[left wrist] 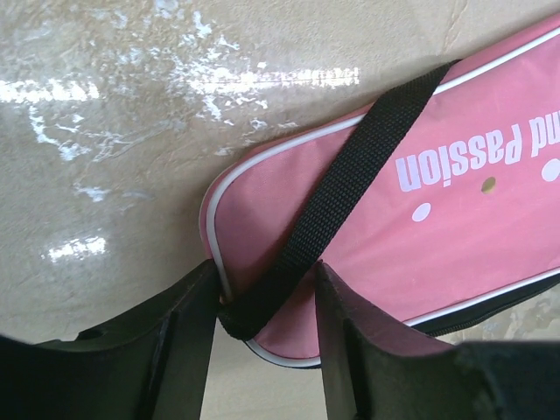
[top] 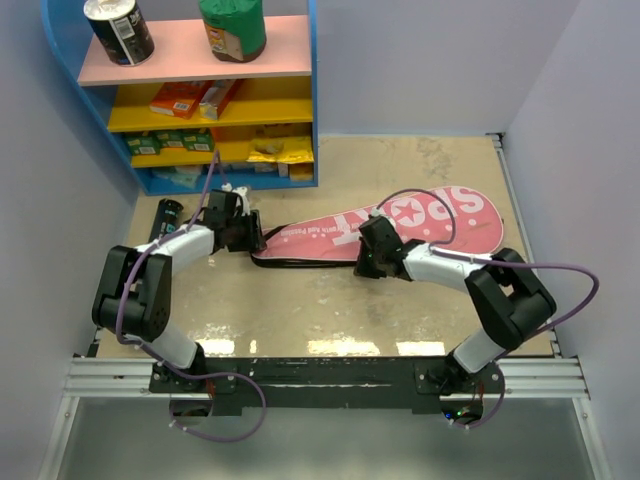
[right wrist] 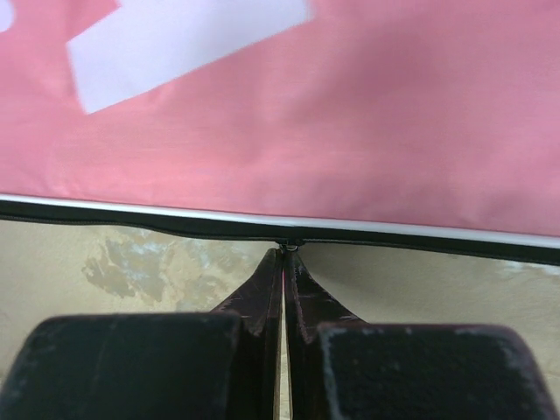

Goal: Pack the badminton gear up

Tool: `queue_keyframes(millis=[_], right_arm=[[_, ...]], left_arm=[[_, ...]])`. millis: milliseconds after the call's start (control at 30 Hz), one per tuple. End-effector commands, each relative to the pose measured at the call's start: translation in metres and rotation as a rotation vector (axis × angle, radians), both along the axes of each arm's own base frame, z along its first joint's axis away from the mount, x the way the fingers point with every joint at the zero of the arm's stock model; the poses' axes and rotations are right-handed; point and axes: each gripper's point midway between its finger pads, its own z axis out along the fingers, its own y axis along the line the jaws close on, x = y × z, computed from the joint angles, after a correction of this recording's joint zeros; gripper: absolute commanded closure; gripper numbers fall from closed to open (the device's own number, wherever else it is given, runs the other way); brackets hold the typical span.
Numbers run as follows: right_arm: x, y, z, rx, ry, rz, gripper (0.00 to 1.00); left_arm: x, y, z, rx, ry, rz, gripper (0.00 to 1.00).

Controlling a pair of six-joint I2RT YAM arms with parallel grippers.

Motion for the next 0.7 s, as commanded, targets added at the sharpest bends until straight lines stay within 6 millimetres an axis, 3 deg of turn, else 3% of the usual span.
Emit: queue_keyframes(millis=[0,133,300,367,400,467,500,567,600,667], right_arm=[[-0.001,0.047,0.016,0.013,-0.043,0.107,1.00],[-0.005,0.092,0.029,0.056,-0.060,0.166,1.00],[-0.025,0.141,0.026,0.107,-0.028,0.232,1.00],[-0.035,0.174,0.023,0.181,0.005,0.256,1.00],[-0.040,0.182,0.013,0.187,0.026,0.248,1.00],[-0.042,0.204,0.016,0.238,0.031,0.267,1.00],[-0.051,0.214,0.005,0.237,0.056,0.276,1.00],[-0.053,0.237,0.012,0.282,0.049,0.297,1.00],[-0.063,0.246,0.003,0.288,0.079,0.306,1.00],[-0.063,0.268,0.015,0.358,0.057,0.319,1.00]], left_arm=[[-0.029,-0.013,-0.022,-0.032,0.094,-0.042,0.51],[-0.038,-0.020,-0.019,-0.032,0.092,-0.061,0.52],[-0.051,-0.038,-0.008,-0.084,0.066,-0.096,0.48],[-0.062,-0.047,-0.002,-0.108,0.052,-0.115,0.45],[-0.064,-0.049,0.000,-0.119,0.048,-0.114,0.44],[-0.073,-0.055,0.004,-0.138,0.037,-0.130,0.44],[-0.075,-0.058,0.005,-0.154,0.032,-0.126,0.44],[-0.087,-0.063,0.005,-0.169,0.034,-0.145,0.44],[-0.089,-0.065,0.006,-0.180,0.031,-0.144,0.44],[-0.099,-0.067,0.005,-0.196,0.032,-0.154,0.44]])
